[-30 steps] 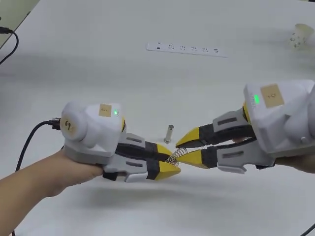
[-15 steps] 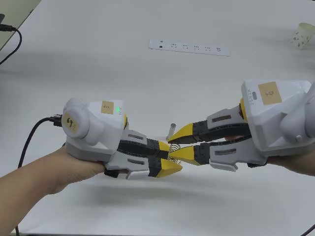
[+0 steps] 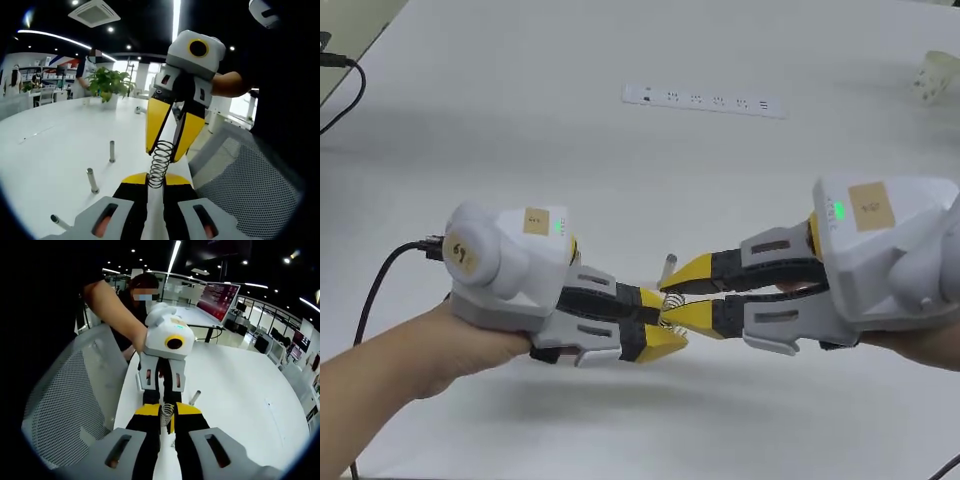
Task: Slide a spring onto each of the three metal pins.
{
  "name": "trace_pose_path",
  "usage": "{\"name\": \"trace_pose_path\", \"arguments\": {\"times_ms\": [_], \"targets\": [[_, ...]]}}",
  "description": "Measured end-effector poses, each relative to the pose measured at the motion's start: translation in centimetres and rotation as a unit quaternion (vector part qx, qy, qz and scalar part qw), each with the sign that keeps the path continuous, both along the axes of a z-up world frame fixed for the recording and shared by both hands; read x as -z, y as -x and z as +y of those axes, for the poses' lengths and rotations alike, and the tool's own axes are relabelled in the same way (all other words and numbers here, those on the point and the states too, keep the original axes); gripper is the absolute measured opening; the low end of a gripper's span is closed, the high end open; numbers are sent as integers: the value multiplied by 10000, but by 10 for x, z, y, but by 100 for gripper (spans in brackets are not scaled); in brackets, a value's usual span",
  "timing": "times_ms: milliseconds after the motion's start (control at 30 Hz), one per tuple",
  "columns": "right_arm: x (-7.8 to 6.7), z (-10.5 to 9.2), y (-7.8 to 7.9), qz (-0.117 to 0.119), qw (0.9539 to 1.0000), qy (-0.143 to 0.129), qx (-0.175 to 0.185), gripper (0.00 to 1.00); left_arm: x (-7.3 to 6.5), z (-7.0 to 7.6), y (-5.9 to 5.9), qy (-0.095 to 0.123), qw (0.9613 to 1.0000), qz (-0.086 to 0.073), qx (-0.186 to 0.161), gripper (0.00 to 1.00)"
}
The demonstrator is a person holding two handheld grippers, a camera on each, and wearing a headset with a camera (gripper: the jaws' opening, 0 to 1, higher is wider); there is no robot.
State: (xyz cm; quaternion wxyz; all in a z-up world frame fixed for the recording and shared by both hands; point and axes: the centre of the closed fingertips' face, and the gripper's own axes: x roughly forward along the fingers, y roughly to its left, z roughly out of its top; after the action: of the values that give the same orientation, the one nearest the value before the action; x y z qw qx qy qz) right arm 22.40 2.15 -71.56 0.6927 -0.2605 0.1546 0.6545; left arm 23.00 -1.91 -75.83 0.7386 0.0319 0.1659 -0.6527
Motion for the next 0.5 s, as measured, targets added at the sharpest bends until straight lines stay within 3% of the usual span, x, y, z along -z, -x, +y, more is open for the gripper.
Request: {"name": "trace_pose_path", "arguments": {"times_ms": [167, 500], "targets": [[-1, 1, 0, 51, 9999, -117, 51, 7, -1, 1, 0, 5, 10000, 7, -20, 2], [-4, 1, -1, -48, 10000, -27, -25, 7, -3, 0, -2, -8, 10000, -18, -88, 3]]}}
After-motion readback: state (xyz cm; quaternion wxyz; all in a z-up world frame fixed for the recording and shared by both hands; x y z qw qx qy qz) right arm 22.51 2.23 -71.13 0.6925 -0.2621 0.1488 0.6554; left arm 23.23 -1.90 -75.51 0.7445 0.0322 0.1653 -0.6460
